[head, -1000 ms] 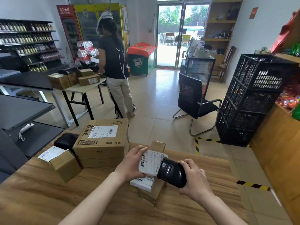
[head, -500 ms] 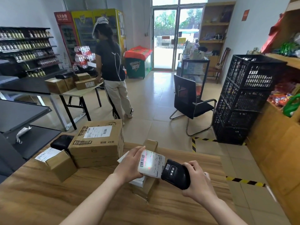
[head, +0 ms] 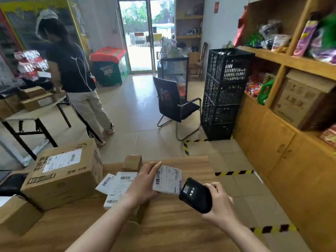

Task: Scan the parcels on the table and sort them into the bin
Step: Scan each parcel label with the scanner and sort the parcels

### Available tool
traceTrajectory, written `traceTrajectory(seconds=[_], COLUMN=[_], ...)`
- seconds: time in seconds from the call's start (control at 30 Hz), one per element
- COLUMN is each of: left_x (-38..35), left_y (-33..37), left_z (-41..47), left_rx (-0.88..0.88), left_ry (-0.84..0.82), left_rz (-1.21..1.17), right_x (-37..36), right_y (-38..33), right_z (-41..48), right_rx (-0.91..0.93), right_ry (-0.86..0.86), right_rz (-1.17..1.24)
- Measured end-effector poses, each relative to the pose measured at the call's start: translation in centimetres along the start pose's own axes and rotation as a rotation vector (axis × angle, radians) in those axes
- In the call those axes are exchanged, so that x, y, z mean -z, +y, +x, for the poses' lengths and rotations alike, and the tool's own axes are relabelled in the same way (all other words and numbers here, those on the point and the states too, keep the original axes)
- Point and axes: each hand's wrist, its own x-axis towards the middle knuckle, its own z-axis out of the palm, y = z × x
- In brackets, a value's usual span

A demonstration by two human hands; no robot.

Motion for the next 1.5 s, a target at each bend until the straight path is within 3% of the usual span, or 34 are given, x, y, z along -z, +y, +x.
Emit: traceTrajectory(seconds=[0.33, 0.87, 1.1, 1.5], left_x=[-8.2, -22.6, -26.6, -32.2], left_y=[10.1, 43.5, 58.3, 71.5], left_z=[5.0, -5.0, -13.8, -23.8], left_rx=[-0.26, -0.818, -1.022, -1.313], left_ry=[-0.223, -0.687, -0.83, -0.992], left_rz=[-0.166, -0.252, -0.245, -0.071], right_x=[1.2, 4.5, 4.0, -1.0], right_y=[8.8, 19.7, 24.0, 25.2], right_z=[-10.5, -41.1, -55.5, -68.7], right_rx=[-0.536, -1.278, -1.514, -1.786], right_ry=[0.239, 0.605, 0.776, 1.032], right_rz=[0.148, 0.215, 0.293, 0.455])
